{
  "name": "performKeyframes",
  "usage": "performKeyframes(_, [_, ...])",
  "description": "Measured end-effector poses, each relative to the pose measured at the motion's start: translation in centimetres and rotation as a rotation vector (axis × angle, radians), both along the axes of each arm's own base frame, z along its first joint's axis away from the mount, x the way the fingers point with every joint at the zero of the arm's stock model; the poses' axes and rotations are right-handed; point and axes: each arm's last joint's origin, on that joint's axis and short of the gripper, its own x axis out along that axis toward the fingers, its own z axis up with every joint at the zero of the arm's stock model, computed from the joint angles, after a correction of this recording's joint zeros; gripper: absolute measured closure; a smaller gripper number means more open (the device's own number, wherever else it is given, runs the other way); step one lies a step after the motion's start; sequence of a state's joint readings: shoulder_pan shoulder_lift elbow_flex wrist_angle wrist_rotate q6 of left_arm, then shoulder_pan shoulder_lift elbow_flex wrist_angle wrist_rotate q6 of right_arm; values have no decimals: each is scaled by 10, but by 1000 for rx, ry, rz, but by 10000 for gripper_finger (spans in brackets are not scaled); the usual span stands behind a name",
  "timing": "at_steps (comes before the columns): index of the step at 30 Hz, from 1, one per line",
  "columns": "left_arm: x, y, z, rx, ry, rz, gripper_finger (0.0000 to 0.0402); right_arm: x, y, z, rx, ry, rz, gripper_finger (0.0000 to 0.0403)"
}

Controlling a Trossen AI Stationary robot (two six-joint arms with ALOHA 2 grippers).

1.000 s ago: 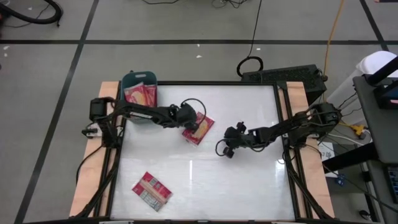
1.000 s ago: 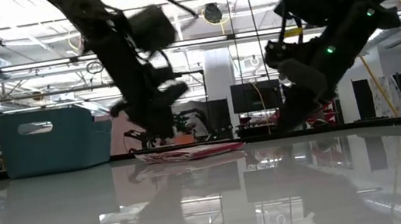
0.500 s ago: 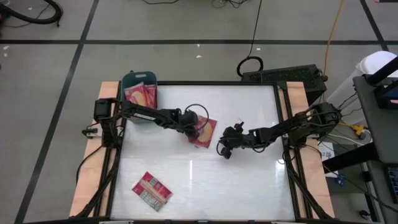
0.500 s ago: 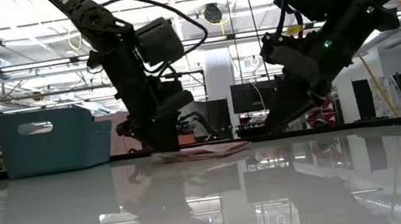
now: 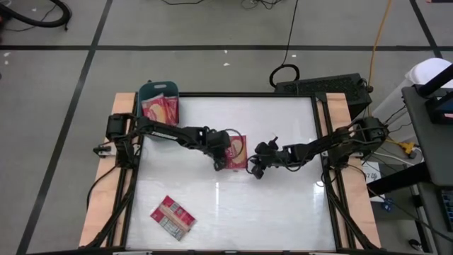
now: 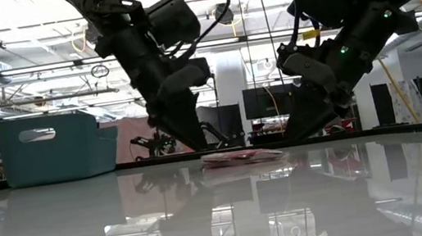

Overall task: Sort popcorn bags into baskets
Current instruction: Stack the red popcorn bag on top of the other red popcorn bag into the blue bin

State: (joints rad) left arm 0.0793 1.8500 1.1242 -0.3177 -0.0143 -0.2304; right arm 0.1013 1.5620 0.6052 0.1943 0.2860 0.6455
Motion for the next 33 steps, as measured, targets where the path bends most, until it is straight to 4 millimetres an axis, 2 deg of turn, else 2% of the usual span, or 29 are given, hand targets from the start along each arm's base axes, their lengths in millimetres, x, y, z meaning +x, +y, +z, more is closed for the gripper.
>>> performKeyframes(4, [-3,-11,-4,211,60,-259,286,0,-6,0,-28,12,6,290])
performKeyframes(11, [-3,-33,-3,479,120,-461,286,1,-14,0,-53,20,2,284])
performKeyframes(16, [-2,-42,-2,667,162,-713,267,1,-18,0,-41,18,4,284])
performKeyframes(21, [0,-43,-1,753,164,-841,220,1,-18,0,9,13,33,284])
performKeyframes(26, [-5,-41,-10,843,186,-921,176,-5,-18,-7,52,-46,71,284])
performKeyframes(31, [-6,-38,-18,961,132,-994,168,-12,-22,-12,96,-105,66,284])
performKeyframes(33, [-7,-34,-25,970,112,-1078,167,-13,-25,-13,106,-105,45,284])
